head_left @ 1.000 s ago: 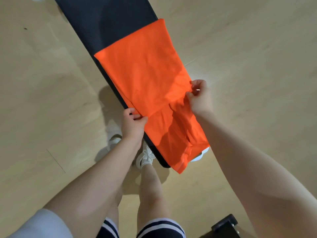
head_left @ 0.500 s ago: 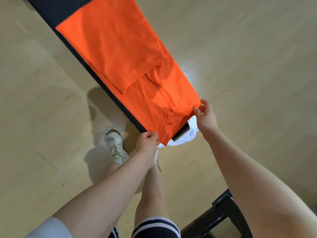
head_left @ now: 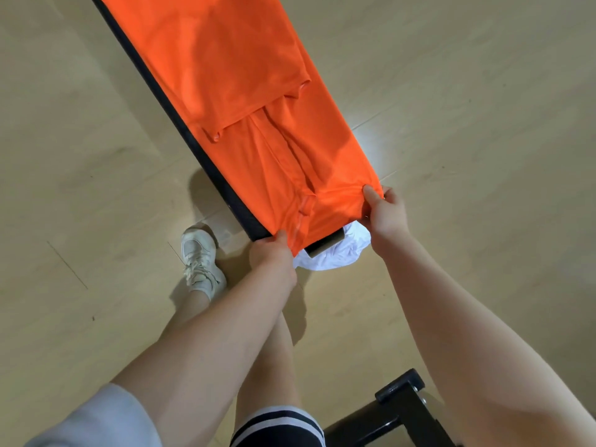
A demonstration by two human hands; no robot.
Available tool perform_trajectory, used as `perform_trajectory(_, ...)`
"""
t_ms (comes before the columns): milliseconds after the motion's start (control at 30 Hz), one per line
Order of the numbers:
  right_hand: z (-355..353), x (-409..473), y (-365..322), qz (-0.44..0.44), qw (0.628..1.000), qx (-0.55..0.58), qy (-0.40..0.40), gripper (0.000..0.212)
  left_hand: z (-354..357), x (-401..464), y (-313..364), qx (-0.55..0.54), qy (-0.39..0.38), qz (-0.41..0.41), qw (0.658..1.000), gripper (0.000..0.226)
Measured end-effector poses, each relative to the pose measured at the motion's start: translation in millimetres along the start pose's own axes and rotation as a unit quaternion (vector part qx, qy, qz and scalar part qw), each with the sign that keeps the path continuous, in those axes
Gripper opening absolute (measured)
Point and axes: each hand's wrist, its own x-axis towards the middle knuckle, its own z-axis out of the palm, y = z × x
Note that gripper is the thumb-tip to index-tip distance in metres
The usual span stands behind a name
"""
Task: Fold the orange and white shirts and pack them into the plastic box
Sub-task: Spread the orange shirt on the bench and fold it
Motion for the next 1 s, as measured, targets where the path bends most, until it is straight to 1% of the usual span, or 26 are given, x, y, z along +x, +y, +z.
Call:
perform_trajectory(33,-1.2,0.1,-0.6,0.005,1.0,0.012,-0.002,0.012,2.5,1.4,-1.9,-0.009,-0.012,-0.003,1.0,0.035)
perform_trajectory(133,-1.9,-0.5,-3.4,0.027,0.998,0.055,-0.031,0.007,4.3,-0.6,-10.3,-0.106,-0.075,0.007,0.991,0.028)
perform_trajectory(200,-1.1,-0.1,-5.6,0.039,0.996,0.059,-0.048,0.013,0.6,-2.1,-15.3,-0.153,-0.097,0.015,0.983,0.022)
perform_trajectory(233,0.1,0.6,-6.7,0.036,0.997,0.051,-0.04,0.016,-3.9,-3.8,-16.7,-0.165,-0.095,0.021,0.981,0.019)
perform_trajectory(300,2.6,1.3,-9.7,0.011,1.0,0.019,0.01,0.013,-15.6,-5.7,-17.8,-0.162,-0.071,0.052,0.983,0.008)
perform_trajectory(367,2.6,-3.6,-14.1,-0.029,0.997,-0.027,0.06,0.007,-29.6,-10.5,-17.0,-0.131,-0.046,0.101,0.985,0.013)
perform_trajectory(433,-0.3,-17.1,-22.6,-0.079,0.992,-0.066,0.076,0.014,-44.0,-21.5,-11.8,-0.093,-0.039,0.165,0.981,0.019)
perform_trajectory(533,-5.2,-37.8,-46.1,-0.155,0.979,-0.133,0.03,0.017,-62.5,-40.0,9.0,-0.034,-0.053,0.231,0.971,0.012)
perform_trajectory(600,-3.6,-41.9,-69.8,-0.202,0.963,-0.179,-0.005,0.014,-71.8,-46.4,32.7,0.005,-0.078,0.246,0.966,0.009)
perform_trajectory(700,12.4,-38.1,-113.2,-0.24,0.94,-0.24,-0.039,0.009,-87.8,-45.4,77.3,0.043,-0.102,0.248,0.962,0.014)
perform_trajectory(767,29.1,-33.7,-142.9,-0.242,0.928,-0.274,-0.068,0.011,-99.9,-37.9,108.9,0.045,-0.123,0.244,0.961,0.015)
perform_trajectory(867,60.7,-26.6,-186.5,-0.217,0.922,-0.294,-0.124,0.022,-117.9,-23.1,156.8,0.033,-0.169,0.231,0.958,0.017)
perform_trajectory(933,85.0,-21.2,-216.1,-0.203,0.917,-0.303,-0.16,0.023,-129.0,-11.0,188.0,0.019,-0.178,0.225,0.958,0.018)
perform_trajectory(1000,111.2,-14.0,-242.7,-0.197,0.919,-0.289,-0.181,0.025,-138.1,5.2,216.2,-0.013,-0.175,0.217,0.96,0.025)
